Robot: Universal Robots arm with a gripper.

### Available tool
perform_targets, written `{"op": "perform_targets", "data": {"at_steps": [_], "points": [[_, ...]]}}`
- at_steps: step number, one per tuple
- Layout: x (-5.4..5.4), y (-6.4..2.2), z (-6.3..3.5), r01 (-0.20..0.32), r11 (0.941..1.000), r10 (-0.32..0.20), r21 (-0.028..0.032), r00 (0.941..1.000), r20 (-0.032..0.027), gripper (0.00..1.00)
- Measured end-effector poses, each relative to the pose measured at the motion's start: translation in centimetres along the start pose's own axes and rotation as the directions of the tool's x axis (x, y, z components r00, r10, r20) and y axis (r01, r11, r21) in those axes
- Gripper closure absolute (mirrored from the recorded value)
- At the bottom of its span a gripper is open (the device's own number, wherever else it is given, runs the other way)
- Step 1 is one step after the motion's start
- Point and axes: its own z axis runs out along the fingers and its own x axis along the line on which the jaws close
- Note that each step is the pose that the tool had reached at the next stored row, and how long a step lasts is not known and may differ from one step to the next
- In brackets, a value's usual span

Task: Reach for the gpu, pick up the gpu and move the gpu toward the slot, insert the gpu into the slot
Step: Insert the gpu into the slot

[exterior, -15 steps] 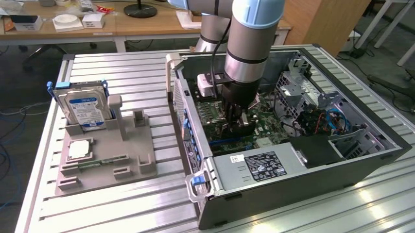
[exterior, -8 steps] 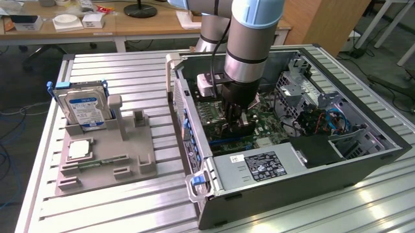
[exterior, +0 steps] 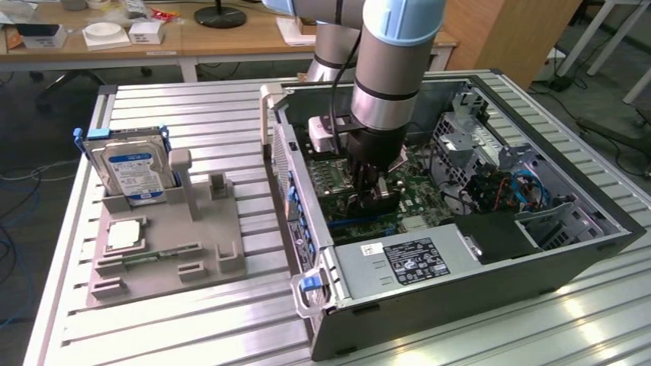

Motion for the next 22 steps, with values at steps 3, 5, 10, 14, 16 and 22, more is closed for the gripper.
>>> {"op": "perform_targets", "data": {"at_steps": [3,5,10,14,16,22], "points": [[0.0,0.0,0.0,0.0,1.0,0.0,0.0,1.0,0.0001,0.74],[0.0,0.02,-0.08,0.0,1.0,0.0,0.0002,1.0,0.0003,0.74],[0.0,0.02,-0.16,0.0,1.0,0.0,0.0,1.0,0.0001,0.74],[0.0,0.02,-0.16,0.0,1.0,0.0,0.0,1.0,0.0,0.74],[0.0,0.02,-0.16,0.0,1.0,0.0,0.0,1.0,0.0001,0.74],[0.0,0.02,-0.16,0.004,1.0,-0.004,0.0001,1.0,0.0002,0.74]]}}
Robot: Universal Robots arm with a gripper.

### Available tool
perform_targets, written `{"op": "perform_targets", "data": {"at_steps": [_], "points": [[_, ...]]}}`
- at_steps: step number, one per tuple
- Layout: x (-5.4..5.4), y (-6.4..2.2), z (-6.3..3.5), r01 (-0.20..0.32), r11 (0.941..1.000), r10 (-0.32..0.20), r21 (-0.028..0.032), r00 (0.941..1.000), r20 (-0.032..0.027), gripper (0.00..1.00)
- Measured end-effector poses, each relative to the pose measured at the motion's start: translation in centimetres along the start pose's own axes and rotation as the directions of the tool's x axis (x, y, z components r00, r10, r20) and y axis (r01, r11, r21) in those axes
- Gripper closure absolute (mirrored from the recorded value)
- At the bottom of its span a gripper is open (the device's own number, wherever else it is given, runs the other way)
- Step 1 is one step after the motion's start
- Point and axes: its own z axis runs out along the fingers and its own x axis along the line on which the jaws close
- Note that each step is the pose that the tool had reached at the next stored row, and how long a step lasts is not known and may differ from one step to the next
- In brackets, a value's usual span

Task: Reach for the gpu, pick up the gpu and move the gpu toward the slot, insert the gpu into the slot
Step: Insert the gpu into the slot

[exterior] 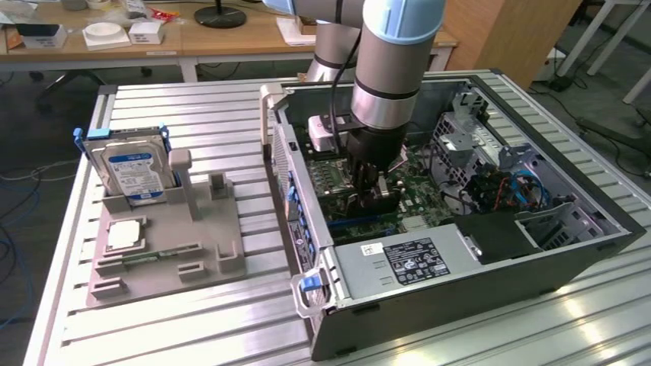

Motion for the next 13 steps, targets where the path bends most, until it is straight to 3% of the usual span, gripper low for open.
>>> {"op": "perform_targets", "data": {"at_steps": [13], "points": [[0.0,0.0,0.04,0.04,0.9992,-0.04,0.0008,0.9992,0.0024,0.74]]}}
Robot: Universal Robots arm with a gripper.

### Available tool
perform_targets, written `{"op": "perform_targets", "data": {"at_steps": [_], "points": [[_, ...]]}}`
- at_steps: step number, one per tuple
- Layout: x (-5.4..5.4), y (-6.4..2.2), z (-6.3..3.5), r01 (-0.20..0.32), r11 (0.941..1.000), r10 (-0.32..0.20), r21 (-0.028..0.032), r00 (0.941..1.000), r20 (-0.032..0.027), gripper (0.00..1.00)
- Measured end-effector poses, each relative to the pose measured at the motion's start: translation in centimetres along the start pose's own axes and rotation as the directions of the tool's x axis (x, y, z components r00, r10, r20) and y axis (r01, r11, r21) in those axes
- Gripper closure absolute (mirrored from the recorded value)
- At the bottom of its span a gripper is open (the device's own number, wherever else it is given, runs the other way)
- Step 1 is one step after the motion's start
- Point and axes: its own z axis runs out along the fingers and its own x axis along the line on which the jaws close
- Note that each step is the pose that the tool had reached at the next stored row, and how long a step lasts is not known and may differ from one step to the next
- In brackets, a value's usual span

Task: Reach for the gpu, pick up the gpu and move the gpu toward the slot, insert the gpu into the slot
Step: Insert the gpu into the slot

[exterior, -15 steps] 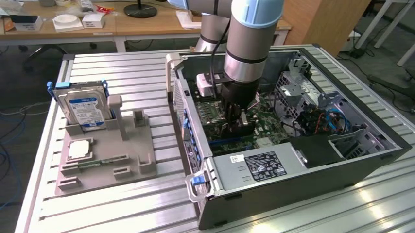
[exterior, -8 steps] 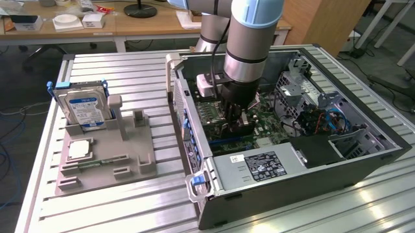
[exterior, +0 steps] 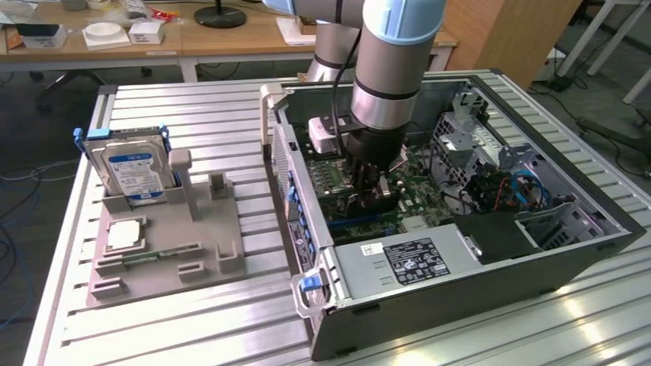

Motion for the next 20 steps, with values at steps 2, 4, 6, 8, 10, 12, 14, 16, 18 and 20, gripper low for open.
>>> {"op": "perform_targets", "data": {"at_steps": [2,4,6,8,10,12,14,16,18,20], "points": [[0.0,0.0,0.0,0.0,1.0,0.0,0.0,1.0,0.0,0.74],[0.01,0.01,0.04,0.0,1.0,0.0,-0.0001,1.0,-0.0001,0.74],[0.0,0.0,0.16,0.0,1.0,0.0,0.0,1.0,0.0001,0.74],[0.0,0.01,0.29,0.0,1.0,0.0,0.0,1.0,0.0003,0.74],[0.0,0.01,0.3,0.0,1.0,0.0,-0.0001,1.0,0.0002,0.74],[0.0,0.01,0.31,0.0,1.0,0.0,-0.0001,1.0,0.0002,0.74],[-0.01,0.01,0.31,0.0,1.0,0.0,0.0,1.0,0.0004,0.74],[0.0,0.01,0.31,0.0,1.0,0.0,0.0,1.0,0.0004,0.74],[-0.01,0.01,0.31,0.0,1.0,0.0,0.0,1.0,0.0004,0.74],[0.0,0.01,0.31,0.0,1.0,0.0,0.0,1.0,0.0004,0.74]]}}
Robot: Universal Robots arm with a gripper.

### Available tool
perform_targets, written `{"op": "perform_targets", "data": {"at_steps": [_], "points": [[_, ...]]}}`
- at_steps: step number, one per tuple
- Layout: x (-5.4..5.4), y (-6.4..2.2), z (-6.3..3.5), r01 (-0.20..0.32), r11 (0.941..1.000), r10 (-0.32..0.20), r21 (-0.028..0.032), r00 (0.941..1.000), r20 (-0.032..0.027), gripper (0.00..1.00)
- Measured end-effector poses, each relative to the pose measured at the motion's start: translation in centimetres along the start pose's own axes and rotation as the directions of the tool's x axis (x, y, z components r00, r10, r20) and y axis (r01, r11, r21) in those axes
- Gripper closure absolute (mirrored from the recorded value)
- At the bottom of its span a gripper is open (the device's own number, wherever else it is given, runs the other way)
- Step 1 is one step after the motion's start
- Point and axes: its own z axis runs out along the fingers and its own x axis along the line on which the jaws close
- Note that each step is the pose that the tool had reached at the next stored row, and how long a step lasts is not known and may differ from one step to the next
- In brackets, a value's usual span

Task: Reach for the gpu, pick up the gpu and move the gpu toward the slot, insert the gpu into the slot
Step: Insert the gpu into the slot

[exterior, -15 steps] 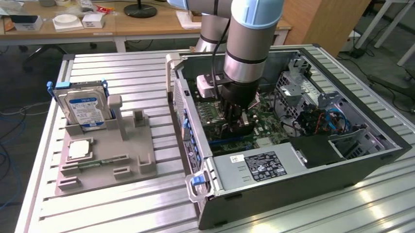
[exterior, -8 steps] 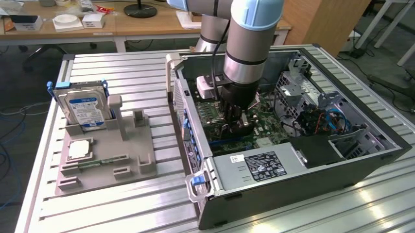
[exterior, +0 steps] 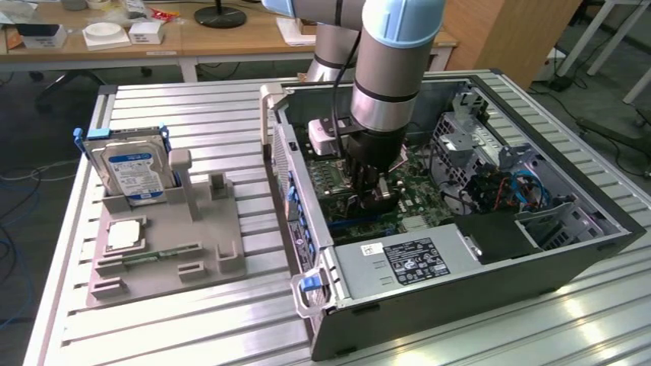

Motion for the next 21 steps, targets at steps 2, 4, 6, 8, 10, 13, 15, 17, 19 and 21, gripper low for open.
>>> {"op": "perform_targets", "data": {"at_steps": [2,4,6,8,10,13,15,17,19,21], "points": [[0.0,0.0,0.0,0.0,1.0,0.0,0.0,1.0,0.0001,0.74],[0.0,-0.03,0.0,0.0,1.0,0.0,-0.0001,1.0,0.0001,0.74],[0.0,-0.15,0.01,0.0,1.0,0.0,-0.0001,1.0,0.0002,0.74],[0.01,-0.34,0.01,-0.001,1.0,0.001,-0.0002,1.0,0.0,0.74],[0.01,-0.38,0.01,0.0,1.0,0.0,0.0001,1.0,0.0,0.74],[0.01,-0.35,0.01,0.0,1.0,0.0,0.0,1.0,0.0,0.74],[0.0,-0.15,0.01,0.0,1.0,0.0,0.0001,1.0,0.0001,0.74],[0.0,0.06,0.0,0.0,1.0,0.0,0.001,1.0,-0.0001,0.74],[-0.01,0.1,0.0,0.0,1.0,0.0,0.001,1.0,-0.0001,0.74],[-0.01,0.12,0.0,0.0,1.0,0.0,0.001,1.0,0.0,0.74]]}}
